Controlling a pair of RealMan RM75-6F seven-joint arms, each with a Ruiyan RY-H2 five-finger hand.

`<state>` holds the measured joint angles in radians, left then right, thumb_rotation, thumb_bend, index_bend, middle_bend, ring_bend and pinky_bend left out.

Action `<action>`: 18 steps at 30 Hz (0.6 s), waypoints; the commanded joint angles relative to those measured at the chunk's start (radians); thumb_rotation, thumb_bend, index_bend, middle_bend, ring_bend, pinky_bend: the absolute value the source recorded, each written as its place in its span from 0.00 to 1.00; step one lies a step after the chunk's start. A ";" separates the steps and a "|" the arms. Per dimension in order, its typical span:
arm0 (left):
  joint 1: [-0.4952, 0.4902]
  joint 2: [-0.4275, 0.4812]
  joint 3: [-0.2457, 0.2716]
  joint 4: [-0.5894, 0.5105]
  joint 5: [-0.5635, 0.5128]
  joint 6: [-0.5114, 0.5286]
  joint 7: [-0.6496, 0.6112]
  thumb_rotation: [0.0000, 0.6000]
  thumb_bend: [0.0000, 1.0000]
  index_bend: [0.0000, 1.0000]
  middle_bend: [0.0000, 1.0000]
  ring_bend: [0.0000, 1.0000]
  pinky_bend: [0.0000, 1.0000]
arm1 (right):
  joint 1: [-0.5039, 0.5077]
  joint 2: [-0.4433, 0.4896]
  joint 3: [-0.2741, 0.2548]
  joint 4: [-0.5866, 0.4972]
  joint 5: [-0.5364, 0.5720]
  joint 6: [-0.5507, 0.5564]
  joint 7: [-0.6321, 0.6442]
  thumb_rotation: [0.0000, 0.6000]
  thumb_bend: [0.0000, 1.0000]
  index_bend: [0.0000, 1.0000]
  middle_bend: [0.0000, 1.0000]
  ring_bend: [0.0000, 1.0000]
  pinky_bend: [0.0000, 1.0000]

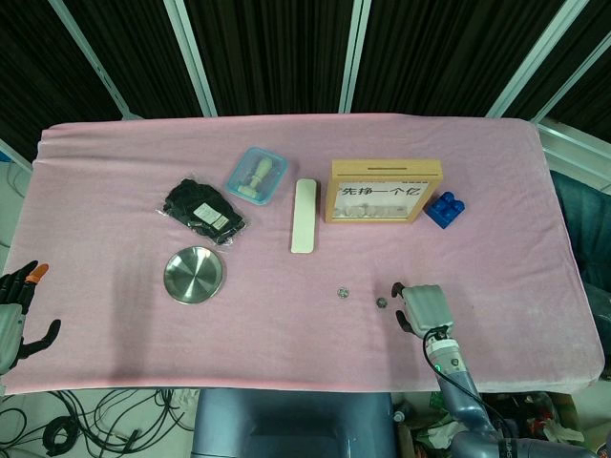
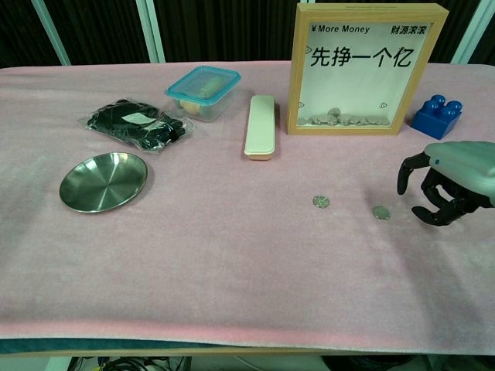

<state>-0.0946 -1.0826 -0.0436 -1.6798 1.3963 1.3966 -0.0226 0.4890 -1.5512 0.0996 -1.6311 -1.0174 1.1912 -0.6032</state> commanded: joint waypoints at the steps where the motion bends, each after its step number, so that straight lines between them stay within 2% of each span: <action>1: 0.000 0.000 0.000 0.000 0.000 0.000 -0.001 1.00 0.37 0.05 0.00 0.00 0.00 | 0.000 -0.001 0.000 0.000 0.000 0.000 -0.001 1.00 0.35 0.42 0.80 0.87 0.91; 18: 0.001 0.001 0.000 0.001 0.002 0.002 -0.006 1.00 0.37 0.05 0.00 0.00 0.00 | -0.003 -0.013 -0.005 0.004 -0.004 -0.003 0.001 1.00 0.35 0.42 0.80 0.87 0.91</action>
<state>-0.0935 -1.0816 -0.0438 -1.6791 1.3980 1.3984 -0.0282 0.4863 -1.5642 0.0952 -1.6273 -1.0210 1.1891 -0.6015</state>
